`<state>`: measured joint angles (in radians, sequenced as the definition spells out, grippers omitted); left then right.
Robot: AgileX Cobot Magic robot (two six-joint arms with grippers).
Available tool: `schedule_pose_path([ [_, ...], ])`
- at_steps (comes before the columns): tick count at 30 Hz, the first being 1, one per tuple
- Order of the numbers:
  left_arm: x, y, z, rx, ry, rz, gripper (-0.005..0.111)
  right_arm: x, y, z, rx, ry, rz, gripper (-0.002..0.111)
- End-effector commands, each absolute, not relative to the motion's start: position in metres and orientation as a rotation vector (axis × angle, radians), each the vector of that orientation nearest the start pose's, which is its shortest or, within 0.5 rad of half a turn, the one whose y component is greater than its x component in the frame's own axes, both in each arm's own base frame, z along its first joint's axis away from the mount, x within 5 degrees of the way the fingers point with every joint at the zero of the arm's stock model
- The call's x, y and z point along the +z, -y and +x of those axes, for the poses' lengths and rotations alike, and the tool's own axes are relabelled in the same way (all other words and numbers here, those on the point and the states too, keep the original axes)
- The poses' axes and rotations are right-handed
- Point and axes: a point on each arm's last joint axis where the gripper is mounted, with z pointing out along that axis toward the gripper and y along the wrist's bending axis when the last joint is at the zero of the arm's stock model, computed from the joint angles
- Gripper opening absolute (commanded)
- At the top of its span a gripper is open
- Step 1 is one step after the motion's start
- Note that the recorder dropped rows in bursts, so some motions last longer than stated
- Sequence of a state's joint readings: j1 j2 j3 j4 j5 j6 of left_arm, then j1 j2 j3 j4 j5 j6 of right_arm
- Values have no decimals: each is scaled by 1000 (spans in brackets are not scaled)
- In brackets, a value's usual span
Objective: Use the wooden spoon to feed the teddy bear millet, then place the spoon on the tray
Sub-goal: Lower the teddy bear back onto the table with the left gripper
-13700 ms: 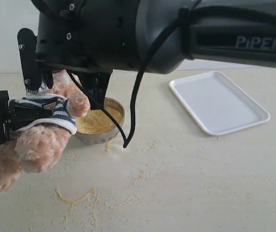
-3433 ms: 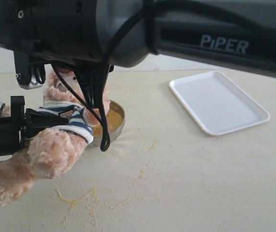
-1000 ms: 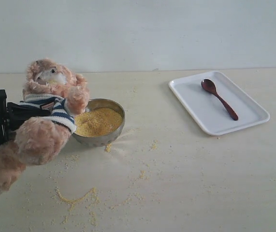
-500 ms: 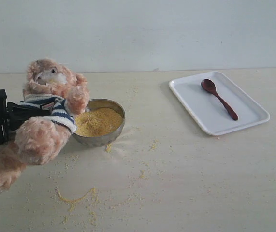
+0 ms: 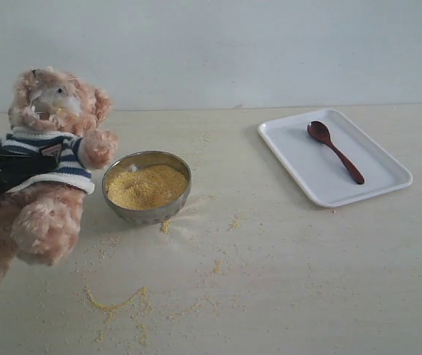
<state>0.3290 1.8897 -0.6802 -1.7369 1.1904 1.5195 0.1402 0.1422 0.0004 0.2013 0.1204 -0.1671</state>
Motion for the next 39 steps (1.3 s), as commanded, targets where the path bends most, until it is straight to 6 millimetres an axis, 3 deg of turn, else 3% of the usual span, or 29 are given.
schedule_pose_path([
  [1, 137, -16, 295, -1271, -2118, -213, 5, 194, -11, 66, 147, -1740, -108, 0],
  [5, 124, -26, 297, -1079, -2235, -289, 5, 194, -11, 66, 147, -1740, -108, 0],
  [12, 113, -35, 298, -913, -2324, -369, 7, 194, -11, 66, 147, -1740, -108, 0],
  [13, 113, -35, 298, -913, -2324, -369, 15, 194, -11, 66, 147, -1740, -108, 0],
  [15, 113, -36, 298, -913, -2324, -369, 49, 195, -11, 66, 149, -1725, -101, 0],
  [17, 113, -36, 298, -907, -2327, -371, 69, 196, -11, 66, 150, -1722, -99, 0],
  [20, 112, -37, 298, -892, -2334, -380, 87, 196, -11, 66, 150, -1722, -99, 0],
  [25, 114, -39, 300, -886, -2325, -380, 88, 196, -11, 66, 150, -1722, -99, 0],
  [31, 126, -48, 299, -1038, -2200, -370, 88, 196, -11, 66, 150, -1722, -99, 0],
  [39, 142, -81, 288, -1168, -2007, -423, 88, 196, -11, 66, 150, -1722, -99, 0],
])
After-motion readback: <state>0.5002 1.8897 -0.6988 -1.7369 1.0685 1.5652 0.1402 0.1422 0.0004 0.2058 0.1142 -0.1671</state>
